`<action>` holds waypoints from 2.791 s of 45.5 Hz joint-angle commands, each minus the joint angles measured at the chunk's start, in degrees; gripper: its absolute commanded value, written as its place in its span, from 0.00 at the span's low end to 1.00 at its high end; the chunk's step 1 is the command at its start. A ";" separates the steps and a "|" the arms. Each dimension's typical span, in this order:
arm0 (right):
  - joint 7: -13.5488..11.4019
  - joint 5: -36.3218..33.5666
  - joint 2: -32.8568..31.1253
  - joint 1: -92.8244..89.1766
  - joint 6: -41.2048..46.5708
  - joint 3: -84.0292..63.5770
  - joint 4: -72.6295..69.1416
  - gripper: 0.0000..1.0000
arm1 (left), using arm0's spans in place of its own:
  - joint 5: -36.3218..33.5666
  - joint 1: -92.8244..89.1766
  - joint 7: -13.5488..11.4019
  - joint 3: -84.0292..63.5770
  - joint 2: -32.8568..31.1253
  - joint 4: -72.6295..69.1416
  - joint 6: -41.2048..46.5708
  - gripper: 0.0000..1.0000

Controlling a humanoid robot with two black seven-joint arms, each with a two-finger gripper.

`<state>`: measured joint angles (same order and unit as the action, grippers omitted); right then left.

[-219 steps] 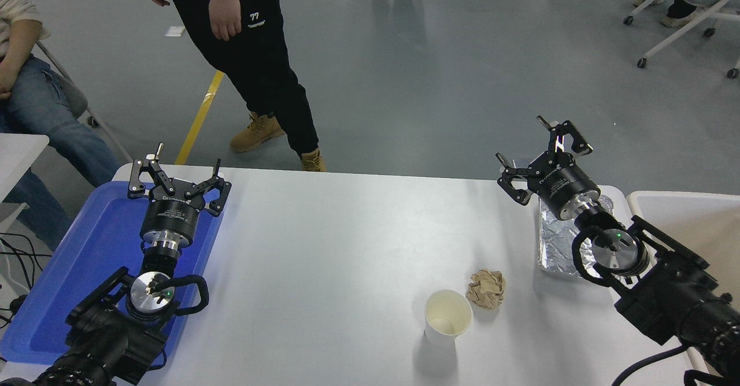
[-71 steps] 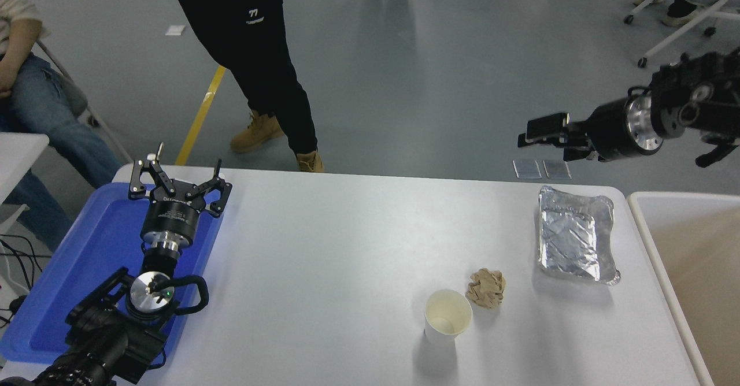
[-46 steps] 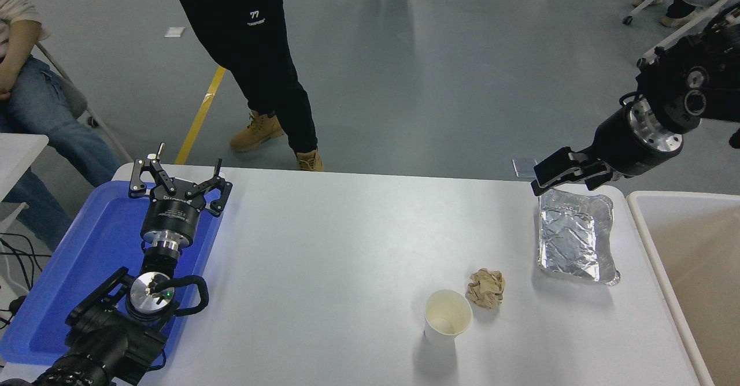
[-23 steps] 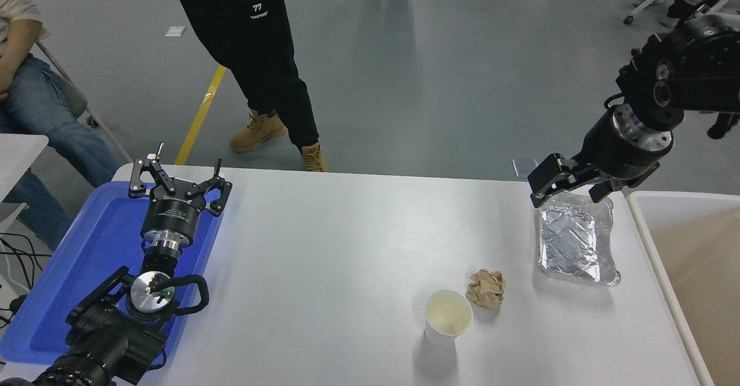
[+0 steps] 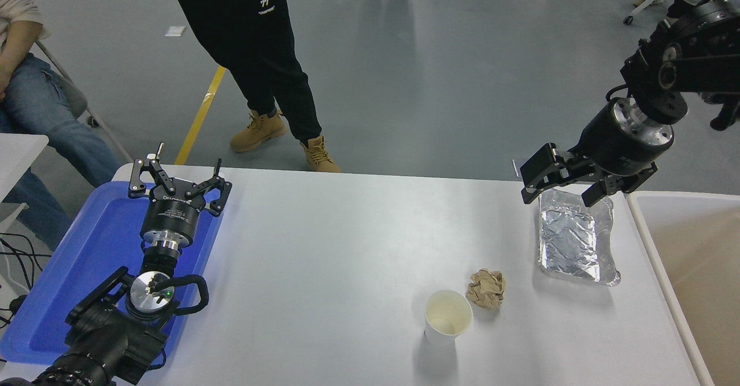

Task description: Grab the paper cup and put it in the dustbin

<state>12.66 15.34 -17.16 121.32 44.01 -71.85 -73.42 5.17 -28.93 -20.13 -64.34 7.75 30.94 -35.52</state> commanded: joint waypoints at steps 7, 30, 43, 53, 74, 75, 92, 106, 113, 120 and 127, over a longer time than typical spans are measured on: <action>-0.01 6.63 0.11 -3.89 -3.84 -0.83 1.08 1.00 | -0.07 -0.08 0.00 0.00 -0.02 0.00 0.01 1.00; 0.00 2.06 -2.97 -6.27 -4.54 4.61 -2.78 1.00 | 0.02 -0.08 -0.18 0.00 -0.02 0.00 0.01 1.00; 0.00 0.13 -1.74 -14.78 -7.18 10.67 -2.43 1.00 | 0.02 -0.08 -0.18 0.00 -0.02 0.00 0.01 1.00; -0.09 1.62 0.46 -24.54 -9.11 15.95 1.43 1.00 | 0.11 -0.08 -0.18 0.00 -0.02 0.00 0.01 1.00; 0.00 10.41 2.48 -39.05 -14.91 21.31 9.70 1.00 | 0.02 -0.08 -0.18 0.00 -0.11 0.00 0.01 1.00; 0.00 10.76 2.57 -39.57 -15.18 21.40 10.05 1.00 | 0.02 -0.08 -0.18 0.00 -0.11 0.00 0.01 1.00; 0.00 11.99 3.45 -43.62 -15.70 23.77 13.65 1.00 | 0.02 -0.08 -0.18 0.00 -0.02 0.00 0.01 1.00; 0.08 12.34 3.80 -44.59 -16.41 24.04 14.62 0.56 | 0.02 -0.08 -0.18 0.00 -0.02 0.00 0.01 1.00; 0.17 13.22 3.80 -44.59 -16.41 23.95 14.71 0.18 | 0.02 0.01 -0.18 0.00 -0.02 0.00 0.01 1.00; 0.43 13.58 3.80 -44.59 -16.32 23.86 14.62 0.00 | 0.02 -0.08 -0.18 0.00 -0.02 0.00 0.01 1.00; 0.52 13.58 3.71 -44.41 -15.97 23.51 14.62 0.00 | 0.02 -0.08 -0.09 0.00 -0.02 0.00 0.01 1.00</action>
<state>13.01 28.57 -13.39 76.90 27.70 -48.00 -58.89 5.18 -29.00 -20.30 -64.34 7.73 30.94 -35.50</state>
